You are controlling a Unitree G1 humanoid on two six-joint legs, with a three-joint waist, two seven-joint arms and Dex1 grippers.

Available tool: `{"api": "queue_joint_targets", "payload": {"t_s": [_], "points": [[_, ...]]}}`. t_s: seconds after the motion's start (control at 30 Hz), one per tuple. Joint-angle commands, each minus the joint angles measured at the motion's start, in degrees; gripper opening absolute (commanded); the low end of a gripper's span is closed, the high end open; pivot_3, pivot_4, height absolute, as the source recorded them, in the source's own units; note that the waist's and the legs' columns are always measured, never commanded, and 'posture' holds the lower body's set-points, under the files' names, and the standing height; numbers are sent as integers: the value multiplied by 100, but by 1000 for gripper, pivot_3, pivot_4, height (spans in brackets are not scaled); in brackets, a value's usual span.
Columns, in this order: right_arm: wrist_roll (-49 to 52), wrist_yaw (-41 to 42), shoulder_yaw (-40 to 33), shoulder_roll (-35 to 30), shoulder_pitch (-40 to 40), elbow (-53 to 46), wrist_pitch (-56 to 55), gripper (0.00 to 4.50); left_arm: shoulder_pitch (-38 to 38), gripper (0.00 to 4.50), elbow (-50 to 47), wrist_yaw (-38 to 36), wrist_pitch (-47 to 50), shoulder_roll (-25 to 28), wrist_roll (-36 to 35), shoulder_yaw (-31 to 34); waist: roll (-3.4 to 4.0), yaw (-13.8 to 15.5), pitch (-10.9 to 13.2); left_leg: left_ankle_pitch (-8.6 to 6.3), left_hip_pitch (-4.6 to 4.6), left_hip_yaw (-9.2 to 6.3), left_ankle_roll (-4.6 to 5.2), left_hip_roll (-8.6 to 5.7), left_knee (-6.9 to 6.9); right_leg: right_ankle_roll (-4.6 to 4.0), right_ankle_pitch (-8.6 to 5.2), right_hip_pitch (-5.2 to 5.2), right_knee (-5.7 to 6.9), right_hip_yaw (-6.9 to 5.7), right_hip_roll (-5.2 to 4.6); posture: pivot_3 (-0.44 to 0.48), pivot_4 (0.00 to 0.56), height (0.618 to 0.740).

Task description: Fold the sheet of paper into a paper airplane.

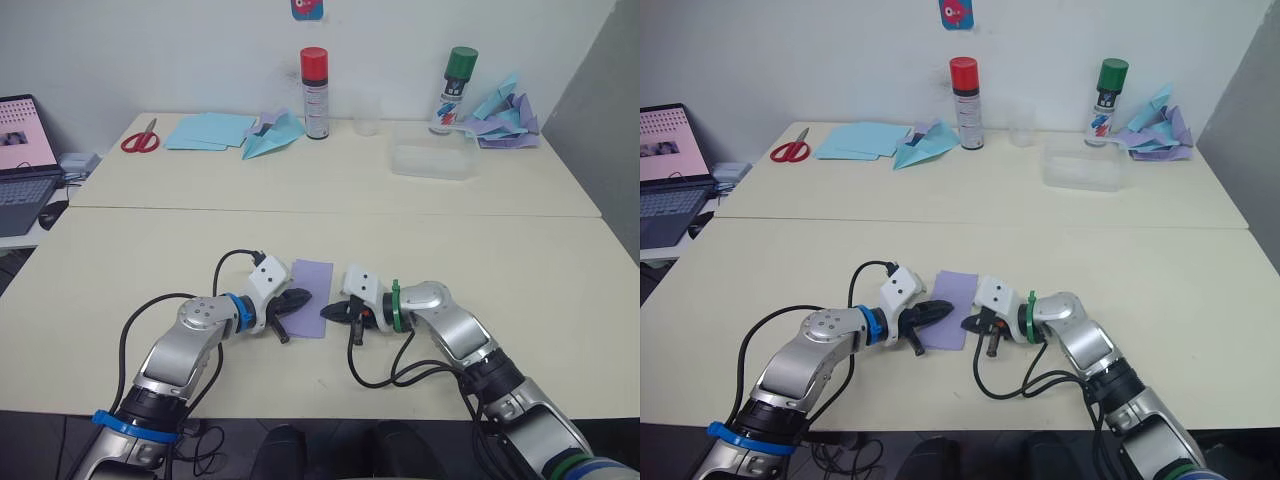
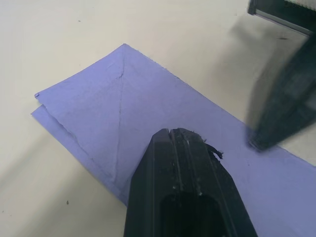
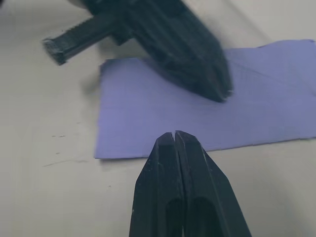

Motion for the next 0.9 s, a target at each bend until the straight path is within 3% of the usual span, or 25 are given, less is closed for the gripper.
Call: {"api": "queue_joint_targets", "payload": {"t_s": [0.03,0.2,0.5,0.63,0.9], "points": [[113,549,440,-247,176,-188,489,36,99,0,158,80,276,15,65,-10,0,0,0,0,0,0,0,0,0,0,0,0,0,0,0,0,150,740],[249,696,336,-424,136,-259,590,36,249,0,-185,-31,746,-10,-321,67,-1,-1,0,0,-2,1,0,0,-1,0,0,0,-6,0,0,0,150,740],[498,-239,-597,-144,-136,-471,533,36,419,0,-490,39,1125,9,-558,192,-7,-2,10,-1,-13,-1,-1,-1,-9,2,-5,-8,-12,-1,-1,0,150,740],[335,-761,-649,117,-135,-303,399,36,431,0,-468,83,1087,-26,-554,182,-7,-2,10,-1,-12,-2,-1,0,-12,1,-5,-8,-12,-2,-1,0,150,740],[268,-928,-598,208,-221,-184,311,36,375,0,-347,46,817,7,-452,79,-6,-1,11,-1,-14,4,-1,-4,-12,0,-6,-8,-14,1,-6,0,150,740]]}}
